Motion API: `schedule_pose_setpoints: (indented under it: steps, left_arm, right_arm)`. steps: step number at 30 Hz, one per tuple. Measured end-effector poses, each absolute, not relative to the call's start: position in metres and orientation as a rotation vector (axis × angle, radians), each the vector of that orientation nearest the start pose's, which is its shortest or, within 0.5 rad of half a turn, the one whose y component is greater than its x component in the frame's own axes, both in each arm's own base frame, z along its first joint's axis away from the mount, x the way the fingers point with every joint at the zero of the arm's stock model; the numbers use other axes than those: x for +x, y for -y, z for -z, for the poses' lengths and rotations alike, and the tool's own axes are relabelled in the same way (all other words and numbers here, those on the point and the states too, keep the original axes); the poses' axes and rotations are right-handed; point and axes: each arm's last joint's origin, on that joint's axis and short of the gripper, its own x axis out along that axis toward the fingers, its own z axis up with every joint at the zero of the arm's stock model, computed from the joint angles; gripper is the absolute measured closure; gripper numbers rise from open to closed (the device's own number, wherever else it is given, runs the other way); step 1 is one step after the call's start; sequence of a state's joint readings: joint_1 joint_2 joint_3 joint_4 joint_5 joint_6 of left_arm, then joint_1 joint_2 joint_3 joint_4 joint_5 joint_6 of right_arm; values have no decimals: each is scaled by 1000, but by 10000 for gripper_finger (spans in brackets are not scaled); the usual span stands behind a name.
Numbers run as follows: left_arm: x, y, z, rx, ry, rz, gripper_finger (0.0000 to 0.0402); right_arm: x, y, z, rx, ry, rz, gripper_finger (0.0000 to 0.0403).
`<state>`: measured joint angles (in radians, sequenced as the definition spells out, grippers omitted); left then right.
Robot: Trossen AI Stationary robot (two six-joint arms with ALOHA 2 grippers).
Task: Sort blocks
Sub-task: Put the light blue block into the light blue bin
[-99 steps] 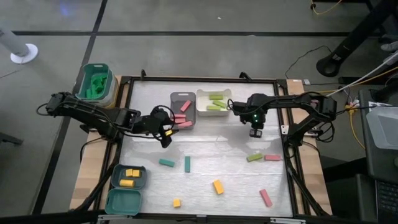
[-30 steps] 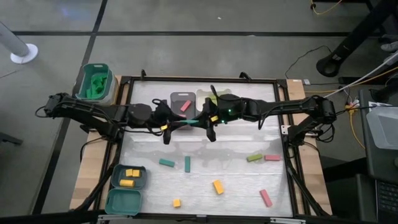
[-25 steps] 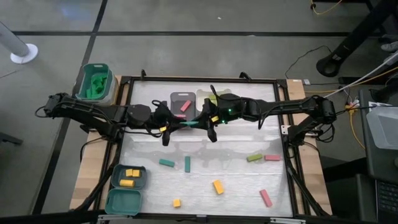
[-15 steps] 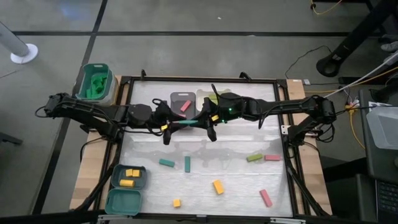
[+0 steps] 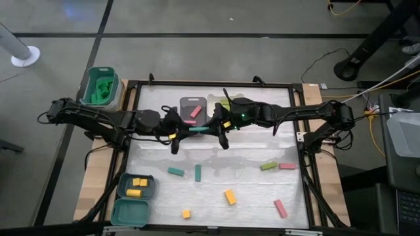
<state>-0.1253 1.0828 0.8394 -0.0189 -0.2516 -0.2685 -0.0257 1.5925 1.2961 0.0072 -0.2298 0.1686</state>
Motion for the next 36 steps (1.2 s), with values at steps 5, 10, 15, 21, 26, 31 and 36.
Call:
schedule_pose_setpoints:
  steps: [5, 10, 15, 21, 26, 31, 36]
  left_arm:
    - [240, 23, -311, -202, -241, -150, 360]
    - [240, 24, -311, -203, -244, -127, 360]
    - [240, 24, -311, -185, -246, -116, 360]
    - [232, 23, -314, -180, -260, -114, 360]
    - [218, 22, -317, -180, -289, -113, 360]
    - [192, 28, -319, -209, -384, 43, 360]
    - [162, 42, -316, -391, -571, 304, 360]
  right_arm:
    - [370, 3, -326, 207, -305, -176, 331]
    - [370, 3, -326, 211, -307, -176, 331]
    - [369, 3, -326, 212, -307, -176, 331]
    - [369, 3, -326, 253, -311, -169, 305]
    - [369, 3, -326, 293, -318, -163, 250]
    - [369, 3, -325, 301, -326, -160, 215]
    - [368, 3, -323, 304, -352, -157, 206]
